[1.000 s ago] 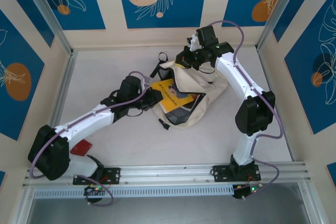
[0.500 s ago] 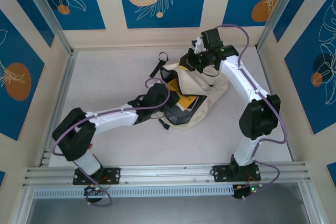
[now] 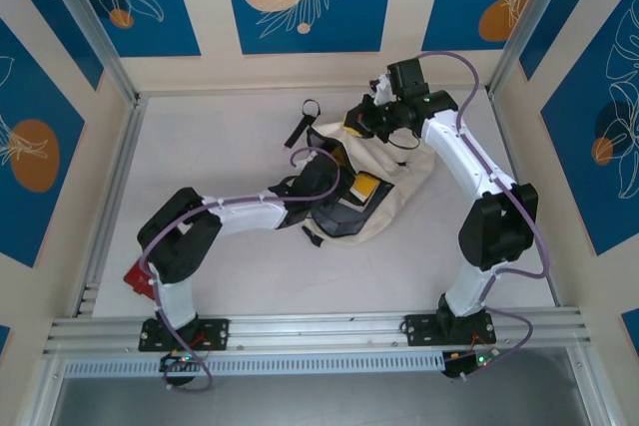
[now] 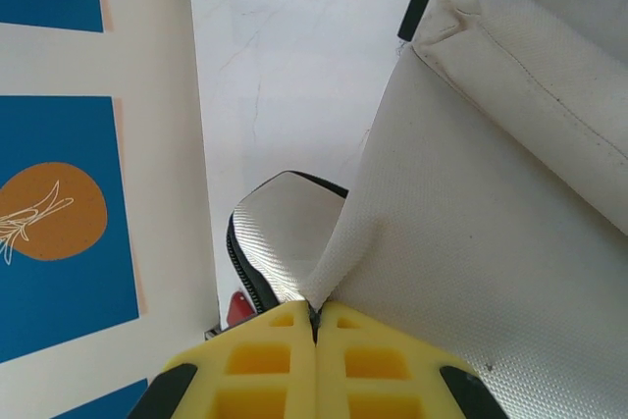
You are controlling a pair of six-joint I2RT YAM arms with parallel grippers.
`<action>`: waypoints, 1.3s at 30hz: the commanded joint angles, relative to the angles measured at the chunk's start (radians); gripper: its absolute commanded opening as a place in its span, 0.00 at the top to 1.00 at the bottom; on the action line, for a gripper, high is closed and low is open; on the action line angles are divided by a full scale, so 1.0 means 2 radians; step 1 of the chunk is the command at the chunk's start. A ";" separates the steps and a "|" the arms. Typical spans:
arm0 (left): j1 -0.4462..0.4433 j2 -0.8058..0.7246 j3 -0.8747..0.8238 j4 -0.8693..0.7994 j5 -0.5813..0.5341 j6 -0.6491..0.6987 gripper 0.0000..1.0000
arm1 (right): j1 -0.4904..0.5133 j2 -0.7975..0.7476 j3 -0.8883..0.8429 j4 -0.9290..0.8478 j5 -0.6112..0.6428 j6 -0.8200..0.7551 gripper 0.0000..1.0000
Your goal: Pack the student bag
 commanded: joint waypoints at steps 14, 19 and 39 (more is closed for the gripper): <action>0.002 -0.097 -0.036 -0.149 0.088 0.029 0.34 | -0.013 -0.028 -0.027 0.021 -0.013 0.024 1.00; 0.001 -0.145 -0.044 -0.206 0.080 0.062 0.32 | -0.011 -0.028 -0.039 0.024 -0.013 0.027 1.00; 0.169 -0.308 -0.051 -0.449 0.074 0.243 0.50 | 0.083 -0.045 -0.136 -0.078 0.022 -0.031 1.00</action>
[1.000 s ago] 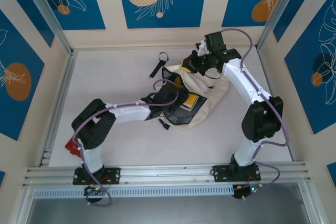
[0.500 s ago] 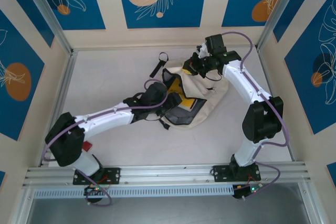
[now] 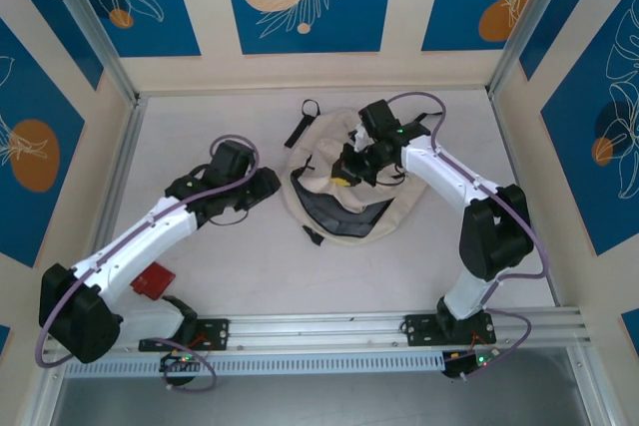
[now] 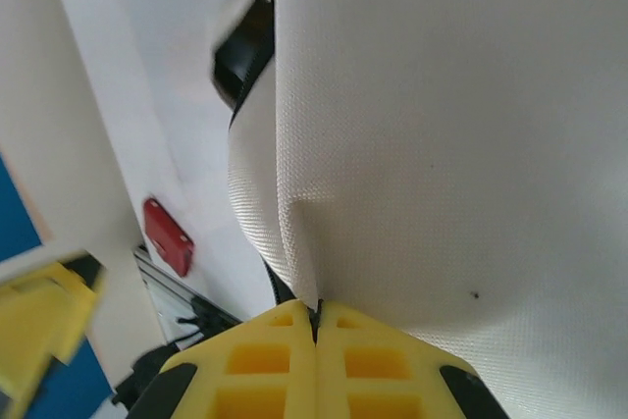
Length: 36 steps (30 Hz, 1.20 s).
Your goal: Pack the student bag
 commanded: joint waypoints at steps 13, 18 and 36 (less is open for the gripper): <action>0.033 0.207 0.206 -0.030 0.068 0.242 0.28 | -0.074 -0.106 -0.068 -0.043 0.140 0.004 0.32; 0.029 0.306 0.283 -0.009 0.114 0.268 0.28 | -0.124 -0.105 -0.118 -0.007 0.138 0.026 0.30; -0.004 0.560 0.504 -0.024 0.160 0.280 0.37 | -0.176 -0.026 -0.163 0.070 0.063 0.003 0.32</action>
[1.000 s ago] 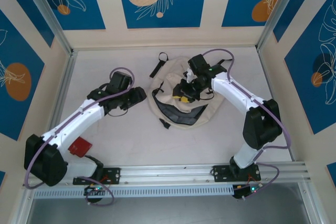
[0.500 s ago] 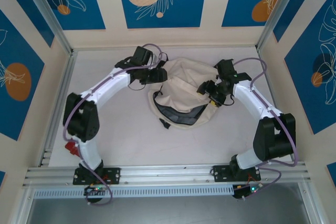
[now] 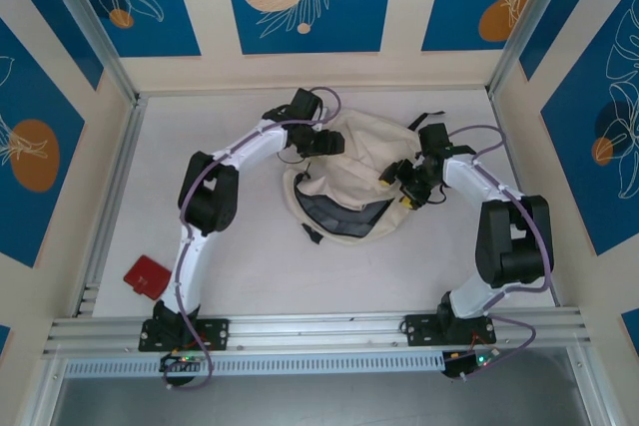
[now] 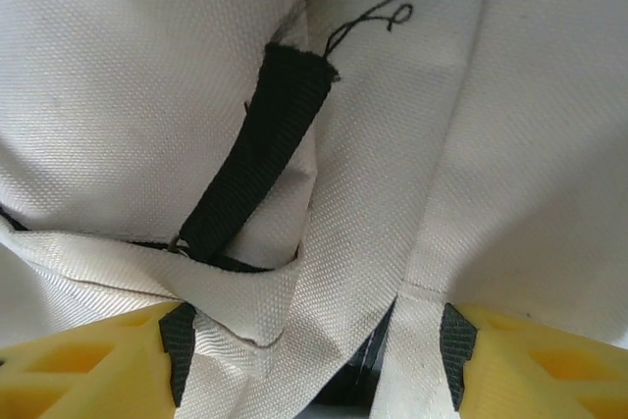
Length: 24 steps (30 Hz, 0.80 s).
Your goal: Pack the student bag
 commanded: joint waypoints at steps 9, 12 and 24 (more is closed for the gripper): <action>-0.011 -0.046 -0.095 -0.035 -0.032 0.015 0.66 | 0.012 0.076 0.043 0.026 -0.052 -0.036 0.37; -0.010 -0.076 -0.154 -0.025 -0.034 0.012 0.67 | 0.025 0.096 0.065 0.023 -0.058 -0.051 0.38; -0.002 -0.254 -0.402 0.037 -0.035 -0.028 0.66 | 0.083 0.212 0.215 -0.007 -0.050 -0.112 0.40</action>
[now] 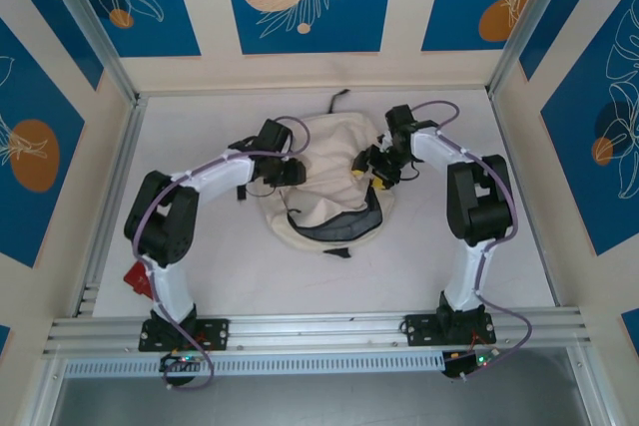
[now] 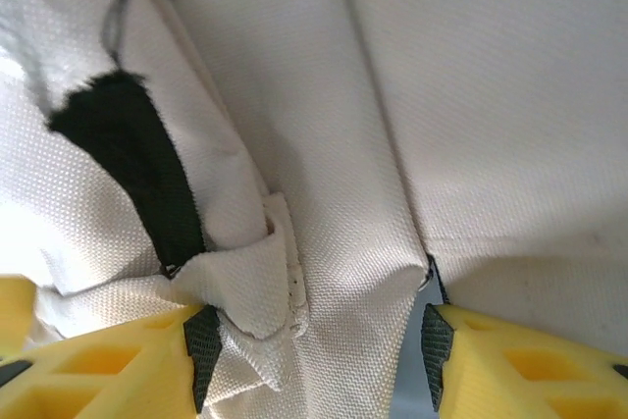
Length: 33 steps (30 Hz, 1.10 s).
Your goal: Pack the student bag
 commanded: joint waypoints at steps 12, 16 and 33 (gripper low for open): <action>-0.013 -0.083 -0.065 -0.048 0.033 -0.030 0.49 | 0.026 0.069 0.183 -0.040 0.035 -0.060 0.40; -0.010 -0.121 -0.053 -0.064 0.000 -0.046 0.35 | 0.020 -0.002 0.172 -0.073 0.090 -0.069 0.35; -0.004 -0.260 -0.163 -0.049 0.017 -0.100 0.31 | 0.154 -0.254 -0.087 -0.068 0.104 0.055 0.34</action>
